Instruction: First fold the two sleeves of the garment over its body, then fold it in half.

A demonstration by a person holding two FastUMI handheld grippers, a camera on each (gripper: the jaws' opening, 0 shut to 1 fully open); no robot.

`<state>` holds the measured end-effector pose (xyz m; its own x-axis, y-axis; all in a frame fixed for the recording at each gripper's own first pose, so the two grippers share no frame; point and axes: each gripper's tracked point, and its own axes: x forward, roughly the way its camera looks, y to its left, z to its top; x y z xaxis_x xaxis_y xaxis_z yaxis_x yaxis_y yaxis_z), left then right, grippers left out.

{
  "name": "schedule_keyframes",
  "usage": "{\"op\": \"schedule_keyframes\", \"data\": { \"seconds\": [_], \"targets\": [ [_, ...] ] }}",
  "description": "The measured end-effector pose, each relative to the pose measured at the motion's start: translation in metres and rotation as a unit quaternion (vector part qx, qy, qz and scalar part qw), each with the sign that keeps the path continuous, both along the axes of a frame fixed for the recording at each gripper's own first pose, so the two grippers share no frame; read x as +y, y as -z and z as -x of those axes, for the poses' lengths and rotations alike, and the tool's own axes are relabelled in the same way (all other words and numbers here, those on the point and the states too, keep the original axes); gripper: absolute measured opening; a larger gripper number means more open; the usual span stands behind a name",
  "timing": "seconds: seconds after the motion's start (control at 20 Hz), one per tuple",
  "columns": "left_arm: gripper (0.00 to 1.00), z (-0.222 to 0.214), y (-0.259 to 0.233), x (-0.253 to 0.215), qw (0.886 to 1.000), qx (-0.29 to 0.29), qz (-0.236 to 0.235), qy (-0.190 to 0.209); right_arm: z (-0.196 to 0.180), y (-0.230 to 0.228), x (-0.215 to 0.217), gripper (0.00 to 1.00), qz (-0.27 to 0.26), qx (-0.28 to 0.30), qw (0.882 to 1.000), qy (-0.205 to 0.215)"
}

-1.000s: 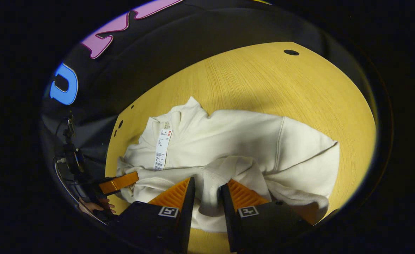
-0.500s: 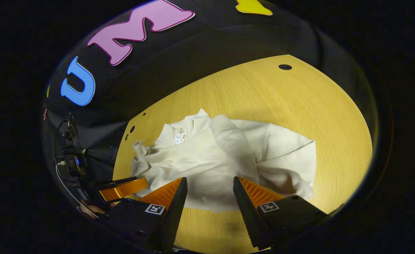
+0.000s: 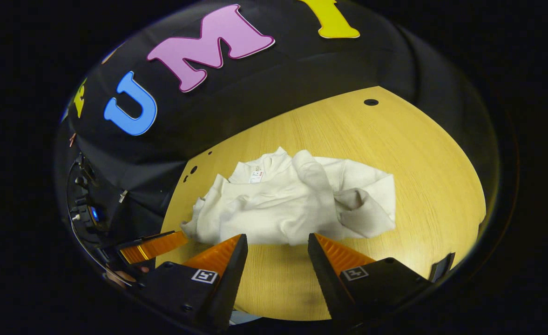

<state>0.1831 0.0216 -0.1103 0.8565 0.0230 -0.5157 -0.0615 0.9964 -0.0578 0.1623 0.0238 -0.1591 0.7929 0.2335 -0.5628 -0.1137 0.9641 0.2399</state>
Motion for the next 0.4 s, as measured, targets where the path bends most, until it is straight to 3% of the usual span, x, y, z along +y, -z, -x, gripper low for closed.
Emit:
{"op": "schedule_keyframes", "data": {
  "seconds": [0.3, 0.35, 0.4],
  "targets": [
    [0.94, 0.040, 0.023, -0.014, 1.000, 0.004, 0.015, -0.005, 0.033, 0.006, 0.000, 0.81, -0.010, -0.002, 1.000, -0.010],
    [0.90, 0.041, 0.027, -0.014, 1.000, 0.012, 0.015, -0.004, 0.032, 0.007, -0.001, 0.72, -0.016, 0.000, 1.000, -0.004],
    [0.95, 0.042, 0.025, -0.012, 1.000, 0.010, 0.015, -0.006, 0.032, 0.006, -0.003, 0.71, -0.025, 0.002, 1.000, 0.003]
  ]
}}
